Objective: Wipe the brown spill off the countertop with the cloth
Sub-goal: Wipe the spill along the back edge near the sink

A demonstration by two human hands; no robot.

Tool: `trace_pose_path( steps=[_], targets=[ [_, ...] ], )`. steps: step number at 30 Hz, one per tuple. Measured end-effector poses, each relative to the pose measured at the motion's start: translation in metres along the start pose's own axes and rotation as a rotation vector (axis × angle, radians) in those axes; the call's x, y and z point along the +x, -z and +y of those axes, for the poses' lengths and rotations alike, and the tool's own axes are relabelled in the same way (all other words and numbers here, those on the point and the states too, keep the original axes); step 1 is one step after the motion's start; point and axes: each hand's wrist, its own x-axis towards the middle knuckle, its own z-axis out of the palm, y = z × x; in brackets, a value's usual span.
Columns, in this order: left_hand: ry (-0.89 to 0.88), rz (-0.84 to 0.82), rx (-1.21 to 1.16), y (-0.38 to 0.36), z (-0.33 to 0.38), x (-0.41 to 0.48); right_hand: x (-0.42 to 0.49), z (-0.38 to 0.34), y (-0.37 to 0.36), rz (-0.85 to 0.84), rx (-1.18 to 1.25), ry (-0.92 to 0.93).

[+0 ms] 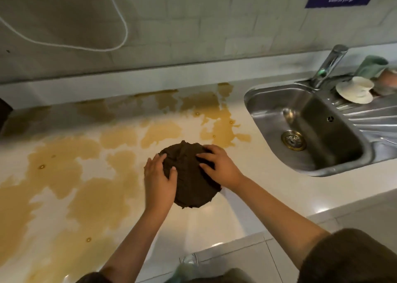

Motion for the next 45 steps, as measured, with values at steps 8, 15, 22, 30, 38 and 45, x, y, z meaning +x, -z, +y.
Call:
trace_pose_path(
  steps=[8,15,22,30,38,45],
  targets=[
    [0.116,-0.217,0.456,-0.049,0.025,0.014,-0.032,0.073,0.034,0.094,-0.124,0.006],
    [-0.037,-0.110,0.593,-0.078,0.029,0.028,-0.027,0.116,0.057,0.078,-0.175,0.077],
    [-0.021,-0.130,0.707,-0.086,0.039,0.027,-0.027,0.140,0.055,0.055,-0.164,0.101],
    [0.003,-0.075,0.734,-0.105,0.047,0.011,-0.022,0.148,0.058,0.065,-0.122,0.169],
    [-0.104,-0.105,0.690,-0.131,0.064,0.062,-0.027,0.145,0.061,0.103,-0.049,0.168],
    [-0.154,-0.226,0.648,-0.151,0.084,0.107,-0.030,0.139,0.071,0.318,-0.045,-0.041]
  ],
)
